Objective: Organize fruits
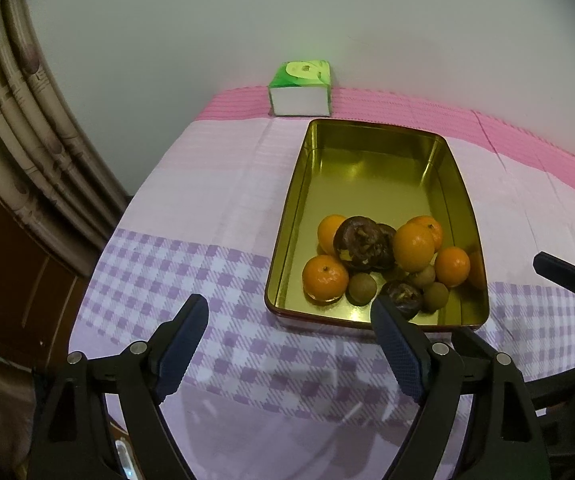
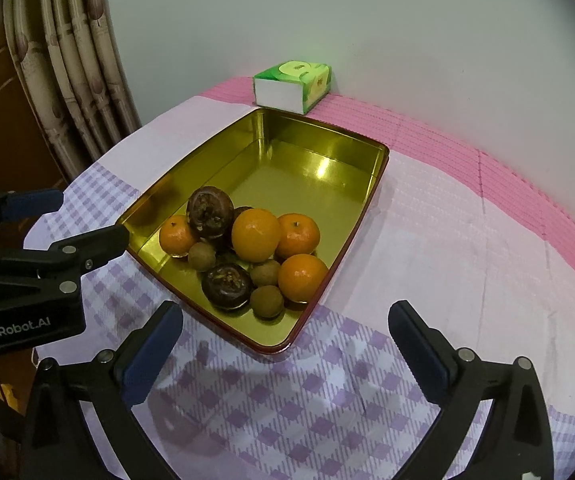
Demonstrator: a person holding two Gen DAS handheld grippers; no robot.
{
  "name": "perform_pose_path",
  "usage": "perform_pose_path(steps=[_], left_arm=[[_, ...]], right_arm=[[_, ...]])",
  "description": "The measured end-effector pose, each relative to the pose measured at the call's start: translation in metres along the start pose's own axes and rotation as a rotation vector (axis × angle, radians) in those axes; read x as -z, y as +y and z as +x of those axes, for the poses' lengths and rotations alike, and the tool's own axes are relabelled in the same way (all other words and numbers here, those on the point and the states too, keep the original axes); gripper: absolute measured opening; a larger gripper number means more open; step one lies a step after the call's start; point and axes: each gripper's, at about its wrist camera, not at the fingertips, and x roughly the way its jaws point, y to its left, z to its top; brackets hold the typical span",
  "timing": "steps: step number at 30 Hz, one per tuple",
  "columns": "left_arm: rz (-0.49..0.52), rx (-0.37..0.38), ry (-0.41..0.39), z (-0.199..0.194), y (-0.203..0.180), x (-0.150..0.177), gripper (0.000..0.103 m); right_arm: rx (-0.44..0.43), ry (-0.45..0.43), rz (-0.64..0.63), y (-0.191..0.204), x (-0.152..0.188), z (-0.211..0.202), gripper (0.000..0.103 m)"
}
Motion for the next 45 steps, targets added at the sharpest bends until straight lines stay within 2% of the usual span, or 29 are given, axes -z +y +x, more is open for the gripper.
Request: perform_pose_path(steps=[45], left_arm=[[0.005, 0.002, 0.02, 0.0047, -0.0016, 0.0025, 0.083]], right_arm=[[-0.003, 0.032, -0.013, 0.003, 0.0058, 0.0081, 0.102]])
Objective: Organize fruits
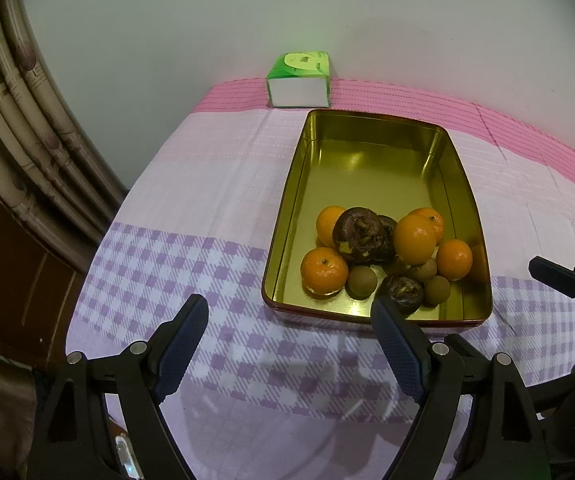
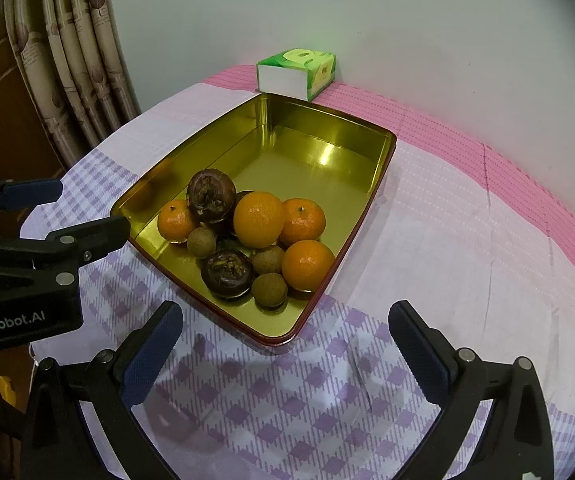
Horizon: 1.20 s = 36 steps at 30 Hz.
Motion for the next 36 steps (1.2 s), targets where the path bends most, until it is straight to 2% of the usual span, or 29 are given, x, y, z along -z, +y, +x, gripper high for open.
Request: perform_pose_path(steps=[29, 36], left_arm=[[0.0, 0.001, 0.003, 0.0002, -0.0003, -0.0008, 0.084], [-0.001, 0.002, -0.001, 0.0009, -0.0008, 0.0006, 0.088]], right_arm=[[-0.001, 0.005, -0.002, 0.0008, 0.0003, 0.0011, 0.102], [-0.001, 0.005, -0.001, 0.0008, 0.0017, 0.002, 0.102]])
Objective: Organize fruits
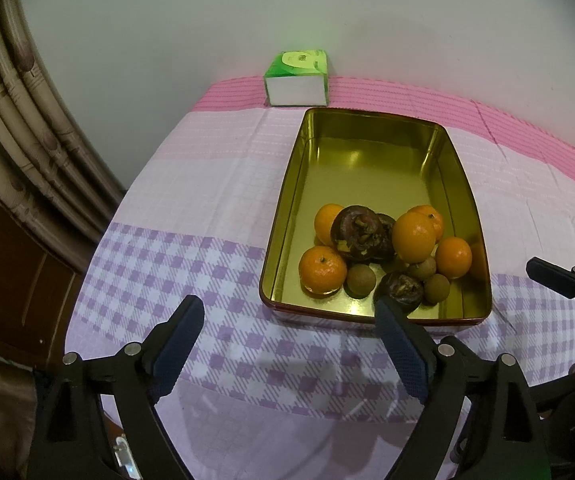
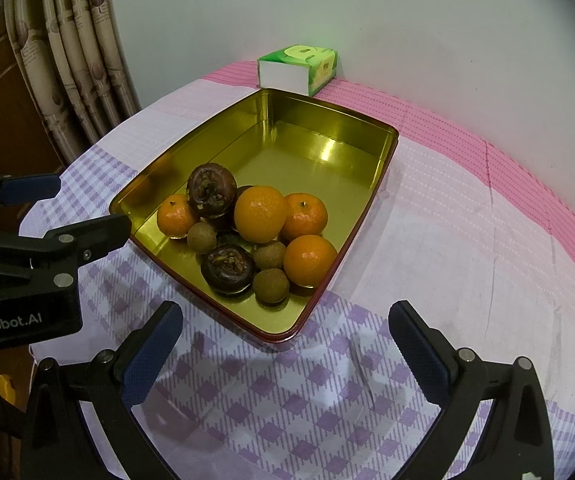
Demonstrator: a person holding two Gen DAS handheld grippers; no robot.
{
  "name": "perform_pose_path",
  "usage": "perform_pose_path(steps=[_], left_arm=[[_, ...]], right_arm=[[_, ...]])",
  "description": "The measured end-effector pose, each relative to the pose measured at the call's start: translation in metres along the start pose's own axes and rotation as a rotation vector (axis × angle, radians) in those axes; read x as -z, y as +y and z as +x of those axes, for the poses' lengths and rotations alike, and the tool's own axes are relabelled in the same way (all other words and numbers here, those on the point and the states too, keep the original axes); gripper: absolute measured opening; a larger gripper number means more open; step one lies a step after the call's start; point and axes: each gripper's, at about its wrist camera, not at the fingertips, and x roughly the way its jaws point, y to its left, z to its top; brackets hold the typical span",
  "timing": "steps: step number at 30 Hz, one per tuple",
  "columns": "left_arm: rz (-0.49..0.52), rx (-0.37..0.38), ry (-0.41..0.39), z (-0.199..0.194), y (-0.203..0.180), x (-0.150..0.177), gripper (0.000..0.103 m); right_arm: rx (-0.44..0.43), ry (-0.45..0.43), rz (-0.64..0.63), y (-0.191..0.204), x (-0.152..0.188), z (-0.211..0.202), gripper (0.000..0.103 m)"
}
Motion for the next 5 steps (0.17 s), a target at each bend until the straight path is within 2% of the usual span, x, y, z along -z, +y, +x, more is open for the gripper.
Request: perform_pose_path(steps=[5], left_arm=[[0.001, 0.002, -0.001, 0.0004, -0.0001, 0.0012, 0.089]], right_arm=[[-0.001, 0.001, 0.0, -0.0001, -0.0001, 0.0, 0.102]])
